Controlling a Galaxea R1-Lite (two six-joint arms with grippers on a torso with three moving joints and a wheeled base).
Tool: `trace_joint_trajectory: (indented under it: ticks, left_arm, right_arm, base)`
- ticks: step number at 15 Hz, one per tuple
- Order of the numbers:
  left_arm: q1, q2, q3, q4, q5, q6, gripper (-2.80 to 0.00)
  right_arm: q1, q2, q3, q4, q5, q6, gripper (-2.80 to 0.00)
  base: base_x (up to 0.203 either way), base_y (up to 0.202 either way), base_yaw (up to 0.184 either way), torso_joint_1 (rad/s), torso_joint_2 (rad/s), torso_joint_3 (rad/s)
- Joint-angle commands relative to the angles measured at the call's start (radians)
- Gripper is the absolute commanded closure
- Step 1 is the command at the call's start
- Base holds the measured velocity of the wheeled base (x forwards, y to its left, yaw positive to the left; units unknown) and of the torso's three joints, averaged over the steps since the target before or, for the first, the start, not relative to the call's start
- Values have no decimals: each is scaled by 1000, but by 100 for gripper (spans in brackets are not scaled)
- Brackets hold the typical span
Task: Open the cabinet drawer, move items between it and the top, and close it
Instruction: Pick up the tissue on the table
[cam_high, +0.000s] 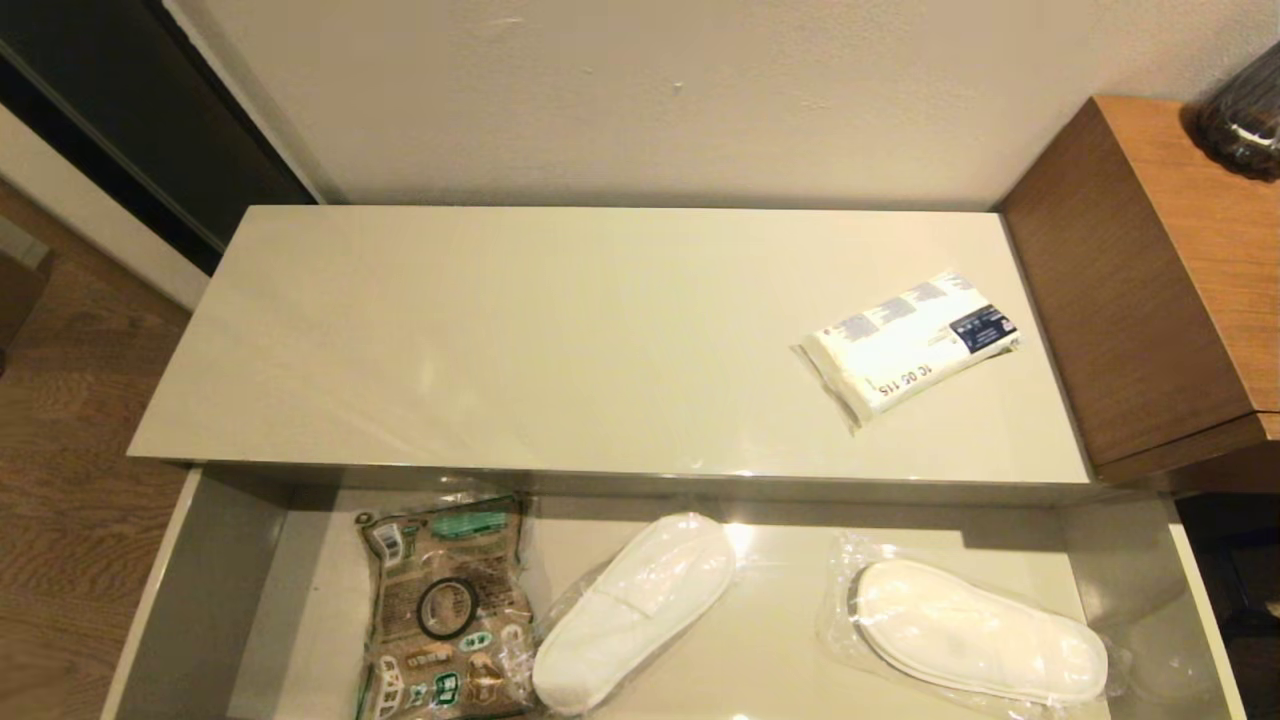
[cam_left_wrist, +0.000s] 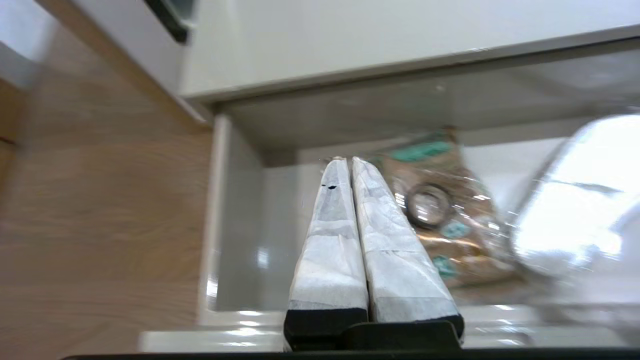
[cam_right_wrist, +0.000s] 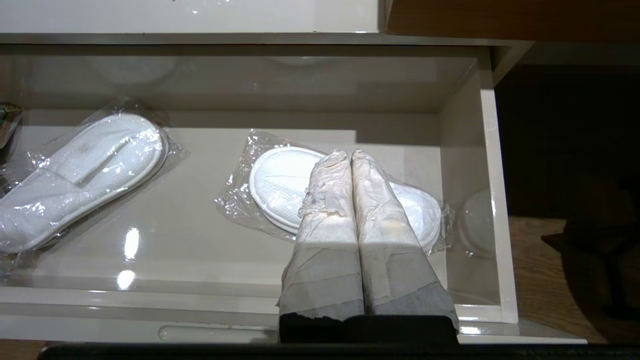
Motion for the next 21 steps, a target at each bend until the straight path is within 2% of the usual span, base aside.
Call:
trace_joint_trajectory:
  ticks: [1, 2, 4, 7, 21]
  left_arm:
    - [0, 2, 1, 26, -26, -32, 0]
    - [0, 2, 0, 57, -48, -63, 0]
    - [1, 2, 0, 116, -59, -73, 0]
    - [1, 2, 0, 117, -46, -142, 0]
    - [1, 2, 1, 117, -46, -142, 0]
  right_arm:
    - [0, 1, 0, 0, 0, 0, 0]
    - [0, 1, 0, 0, 0, 0, 0]
    - [0, 1, 0, 0, 0, 0, 0]
    - [0, 1, 0, 0, 0, 0, 0]
    - [0, 1, 0, 0, 0, 0, 0]
  base:
    - [0, 0, 0, 0, 0, 0]
    - [0, 0, 0, 0, 0, 0]
    - [0, 0, 0, 0, 0, 0]
    - [0, 0, 0, 0, 0, 0]
    - [0, 0, 0, 0, 0, 0]
